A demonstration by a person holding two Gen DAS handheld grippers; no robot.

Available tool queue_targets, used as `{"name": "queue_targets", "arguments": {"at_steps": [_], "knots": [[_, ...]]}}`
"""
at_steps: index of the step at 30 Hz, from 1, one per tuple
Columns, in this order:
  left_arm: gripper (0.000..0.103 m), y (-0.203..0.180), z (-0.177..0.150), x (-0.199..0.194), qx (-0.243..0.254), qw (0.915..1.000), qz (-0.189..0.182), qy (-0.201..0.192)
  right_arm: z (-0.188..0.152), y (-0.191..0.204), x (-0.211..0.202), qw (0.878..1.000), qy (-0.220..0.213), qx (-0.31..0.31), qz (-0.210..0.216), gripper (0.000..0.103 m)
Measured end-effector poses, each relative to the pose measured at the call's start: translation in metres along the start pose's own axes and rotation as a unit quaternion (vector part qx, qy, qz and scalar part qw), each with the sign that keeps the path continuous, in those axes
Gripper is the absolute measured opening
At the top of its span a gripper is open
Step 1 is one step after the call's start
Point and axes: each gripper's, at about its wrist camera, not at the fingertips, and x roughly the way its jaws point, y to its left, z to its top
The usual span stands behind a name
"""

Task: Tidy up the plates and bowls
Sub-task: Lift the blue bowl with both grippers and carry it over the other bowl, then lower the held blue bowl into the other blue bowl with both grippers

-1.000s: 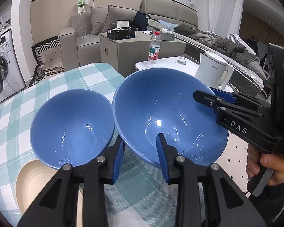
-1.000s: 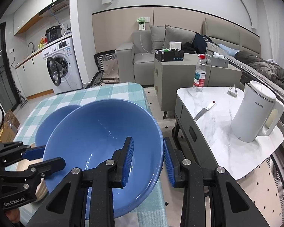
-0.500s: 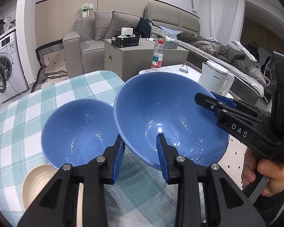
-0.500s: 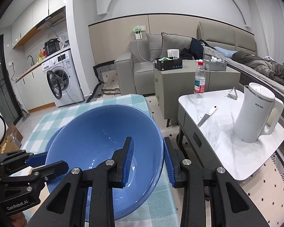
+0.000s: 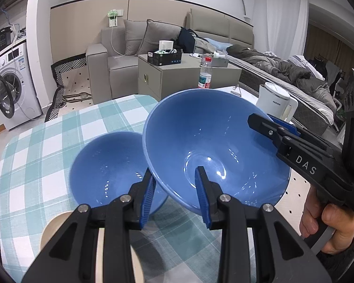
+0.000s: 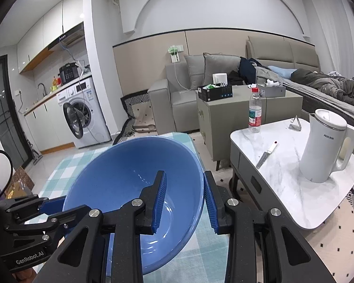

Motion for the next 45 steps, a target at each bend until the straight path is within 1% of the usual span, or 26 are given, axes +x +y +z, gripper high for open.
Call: {"name": "queue_targets", "arguments": {"at_steps": [10, 16, 20, 26, 34, 40, 45], "knots": [[0.033, 0.021, 0.003, -0.008, -0.016, 0.9996, 0.02, -0.014, 0.0, 0.024, 0.005, 1.0, -0.019, 0.006, 0.01, 0.032], [0.033, 0.036, 0.002, -0.011, -0.026, 0.999, 0.031, -0.019, -0.001, 0.036, 0.015, 1.0, -0.02, 0.001, 0.021, 0.032], [0.033, 0.043, 0.001, -0.011, -0.026, 0.9983, 0.045, -0.026, -0.003, 0.042, 0.021, 0.999, -0.021, -0.002, 0.029, 0.032], [0.033, 0.055, -0.002, -0.006, -0.033, 0.9974, 0.057, -0.03, -0.008, 0.053, 0.031, 0.999, -0.02, -0.011, 0.034, 0.032], [0.033, 0.071, -0.006, -0.001, -0.046, 0.996, 0.071, -0.031, -0.014, 0.066, 0.038, 0.998, -0.044, -0.018, 0.045, 0.032], [0.033, 0.08, -0.007, 0.002, -0.054, 0.9949, 0.078, -0.033, -0.016, 0.074, 0.045, 0.997, -0.051, -0.022, 0.053, 0.032], [0.033, 0.089, -0.008, 0.008, -0.059, 0.9945, 0.081, -0.03, -0.02, 0.077, 0.052, 0.997, -0.046, -0.026, 0.056, 0.034]]}}
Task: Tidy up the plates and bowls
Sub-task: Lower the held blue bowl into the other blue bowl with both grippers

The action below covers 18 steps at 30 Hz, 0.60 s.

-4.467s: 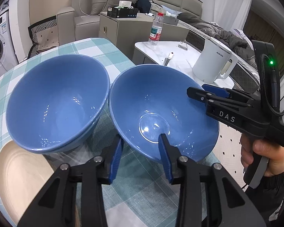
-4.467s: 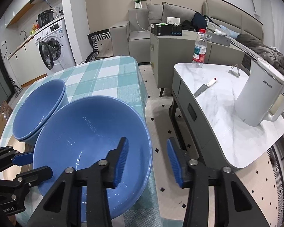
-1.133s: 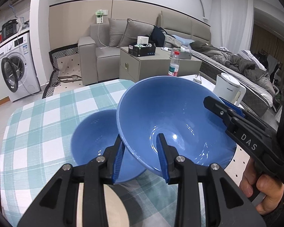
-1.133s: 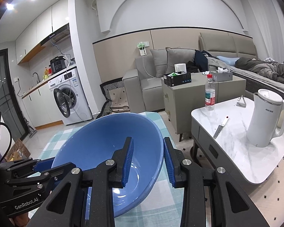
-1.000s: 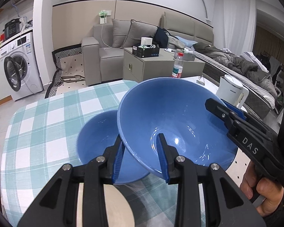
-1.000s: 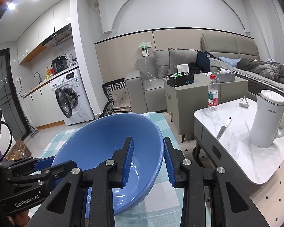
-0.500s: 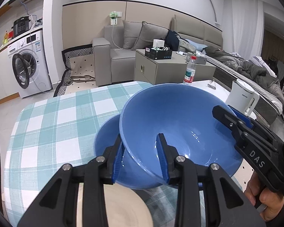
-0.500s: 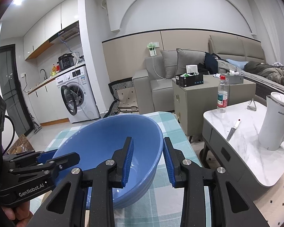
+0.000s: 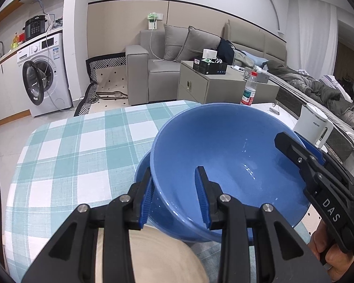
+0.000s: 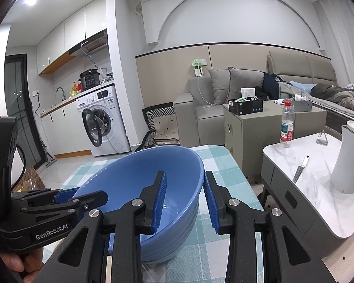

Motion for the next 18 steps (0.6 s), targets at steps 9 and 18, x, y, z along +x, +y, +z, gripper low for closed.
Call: {"name": "queue_targets", "arguments": {"at_steps": [9, 18], "knots": [[0.033, 0.009, -0.002, 0.009, 0.0, 0.9999, 0.011, 0.003, -0.009, 0.005, 0.014, 1.0, 0.016, -0.011, 0.004, 0.034], [0.033, 0.012, -0.006, 0.015, 0.003, 0.9998, 0.018, 0.01, -0.015, 0.01, 0.02, 1.0, 0.027, -0.015, 0.003, 0.034]]}}
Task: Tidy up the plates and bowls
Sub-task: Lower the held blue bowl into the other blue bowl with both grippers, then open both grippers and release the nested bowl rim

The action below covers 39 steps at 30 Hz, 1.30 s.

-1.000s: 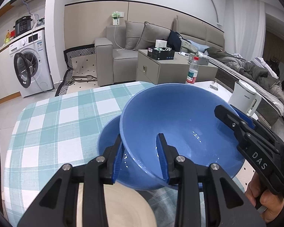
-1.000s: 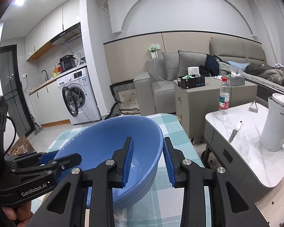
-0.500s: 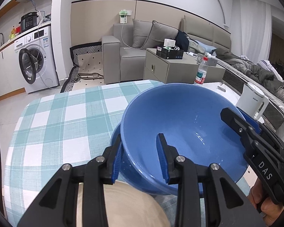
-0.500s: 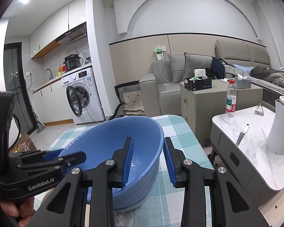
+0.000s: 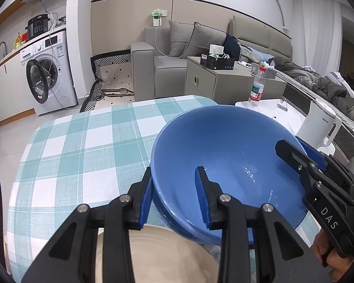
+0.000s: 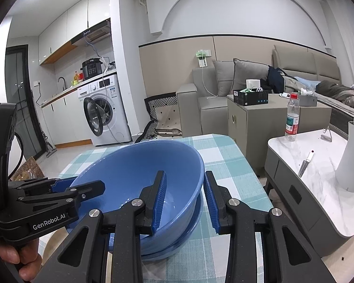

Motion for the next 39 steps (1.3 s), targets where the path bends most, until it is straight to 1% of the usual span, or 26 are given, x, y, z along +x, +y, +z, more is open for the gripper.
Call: {"name": "queue_targets", "arguments": {"at_steps": [13, 18, 21, 34, 39], "knots": [[0.033, 0.004, -0.005, 0.013, 0.005, 0.9998, 0.013, 0.014, -0.009, 0.004, 0.014, 1.0, 0.025, -0.009, -0.002, 0.034], [0.033, 0.002, -0.009, 0.018, 0.014, 0.9994, 0.025, 0.016, -0.014, 0.008, 0.023, 0.999, 0.039, -0.023, -0.009, 0.034], [0.033, 0.003, -0.009, 0.019, 0.014, 0.9994, 0.026, 0.02, -0.017, 0.01, 0.027, 0.998, 0.045, -0.032, -0.016, 0.034], [0.033, 0.004, -0.012, 0.025, 0.021, 0.9989, 0.028, 0.032, -0.026, 0.01, 0.042, 0.996, 0.067, -0.046, -0.023, 0.038], [0.034, 0.003, -0.012, 0.024, 0.025, 0.9986, 0.029, 0.036, -0.026, 0.009, 0.042, 0.996, 0.07, -0.044, -0.017, 0.04]]}}
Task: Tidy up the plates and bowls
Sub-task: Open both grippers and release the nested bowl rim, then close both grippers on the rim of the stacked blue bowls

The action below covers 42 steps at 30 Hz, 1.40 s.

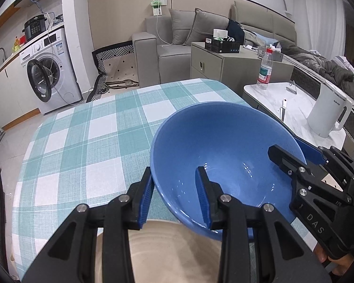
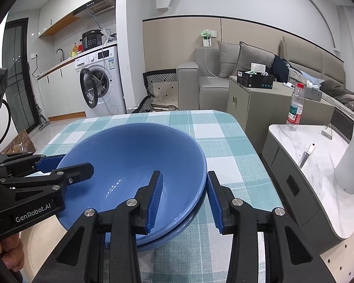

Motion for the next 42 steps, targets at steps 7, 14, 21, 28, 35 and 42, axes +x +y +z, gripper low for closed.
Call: {"name": "queue_targets", "arguments": {"at_steps": [7, 14, 21, 28, 35, 42], "knots": [[0.036, 0.001, 0.0, 0.004, -0.005, 0.9999, 0.0, 0.014, 0.0, 0.0, 0.0, 1.0, 0.005, 0.003, 0.016, 0.05], [0.042, 0.003, -0.001, 0.005, -0.004, 0.9997, -0.009, 0.021, 0.0, -0.007, -0.002, 1.0, 0.005, 0.009, 0.026, 0.061], [0.06, 0.008, 0.0, 0.003, -0.013, 0.9996, -0.008, 0.024, 0.001, -0.013, -0.008, 0.999, 0.005, 0.021, 0.045, 0.084], [0.088, 0.019, 0.0, 0.003, -0.035, 0.9987, -0.025, 0.027, 0.002, -0.026, -0.01, 0.997, 0.013, 0.039, 0.063, 0.089], [0.103, 0.021, 0.0, 0.007, -0.046, 0.9982, -0.024, 0.03, 0.002, -0.032, -0.003, 0.996, 0.028, 0.056, 0.071, 0.102], [0.103, 0.021, -0.001, 0.016, -0.052, 0.9973, -0.029, 0.043, -0.003, -0.031, 0.006, 0.995, 0.048, 0.057, 0.07, 0.102]]}}
